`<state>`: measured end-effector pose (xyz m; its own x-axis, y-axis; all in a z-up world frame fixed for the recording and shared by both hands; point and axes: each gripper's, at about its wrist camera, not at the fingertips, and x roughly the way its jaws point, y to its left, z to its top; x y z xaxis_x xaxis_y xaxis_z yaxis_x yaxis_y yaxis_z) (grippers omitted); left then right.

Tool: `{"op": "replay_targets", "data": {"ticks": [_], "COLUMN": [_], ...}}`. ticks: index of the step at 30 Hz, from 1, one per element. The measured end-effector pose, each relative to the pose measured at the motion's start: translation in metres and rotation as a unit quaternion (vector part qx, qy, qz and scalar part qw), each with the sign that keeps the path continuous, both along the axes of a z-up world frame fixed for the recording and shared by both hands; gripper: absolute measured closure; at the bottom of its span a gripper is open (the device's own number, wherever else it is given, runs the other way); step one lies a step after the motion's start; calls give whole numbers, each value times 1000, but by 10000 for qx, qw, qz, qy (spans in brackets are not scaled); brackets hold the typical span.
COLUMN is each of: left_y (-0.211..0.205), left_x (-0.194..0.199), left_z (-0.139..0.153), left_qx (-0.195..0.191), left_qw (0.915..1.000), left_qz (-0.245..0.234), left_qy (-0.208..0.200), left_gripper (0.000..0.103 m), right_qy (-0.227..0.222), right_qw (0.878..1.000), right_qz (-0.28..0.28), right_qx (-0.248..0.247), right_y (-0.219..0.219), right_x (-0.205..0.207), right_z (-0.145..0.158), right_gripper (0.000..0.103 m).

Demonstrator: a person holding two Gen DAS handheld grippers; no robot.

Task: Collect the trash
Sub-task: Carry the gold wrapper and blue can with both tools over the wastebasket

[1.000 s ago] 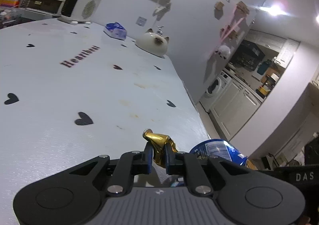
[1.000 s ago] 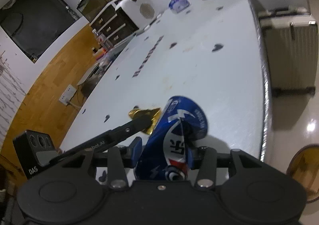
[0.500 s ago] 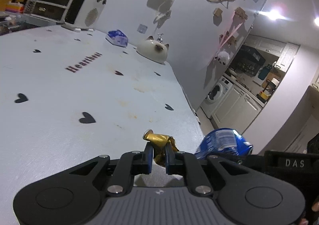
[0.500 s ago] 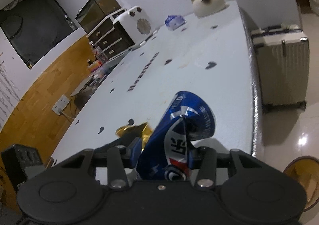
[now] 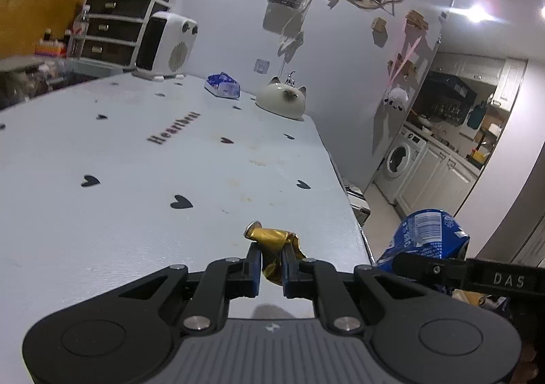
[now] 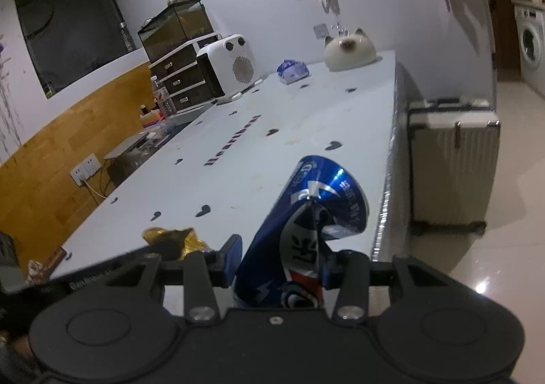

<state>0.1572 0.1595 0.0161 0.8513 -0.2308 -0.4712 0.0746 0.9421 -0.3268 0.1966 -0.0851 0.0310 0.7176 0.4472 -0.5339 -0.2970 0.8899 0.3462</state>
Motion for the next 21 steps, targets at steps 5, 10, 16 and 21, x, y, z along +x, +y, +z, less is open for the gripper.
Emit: {"op": "replay_targets", "data": {"ticks": [5, 10, 16, 21], "left_y": [-22, -44, -81, -120], "left_x": [-16, -31, -42, -47], "left_z": [14, 23, 30, 27], "left_qx": [326, 418, 523, 588], "left_qw": [9995, 9990, 9979, 9963], "left_qz": [-27, -122, -336, -603], "left_qy": [-36, -96, -166, -163], "left_gripper": [91, 91, 91, 91], "right_qy": [-190, -278, -507, -575], "right_qw": [9997, 9993, 9963, 9932], "right_qz": [-67, -183, -456, -722], "right_qx": [-158, -186, -514, -713], "right_y": [-16, -37, -64, -95], "right_x": [-21, -39, -62, -79], "right_z": [7, 14, 19, 19], "right_gripper": [58, 58, 58, 58]}}
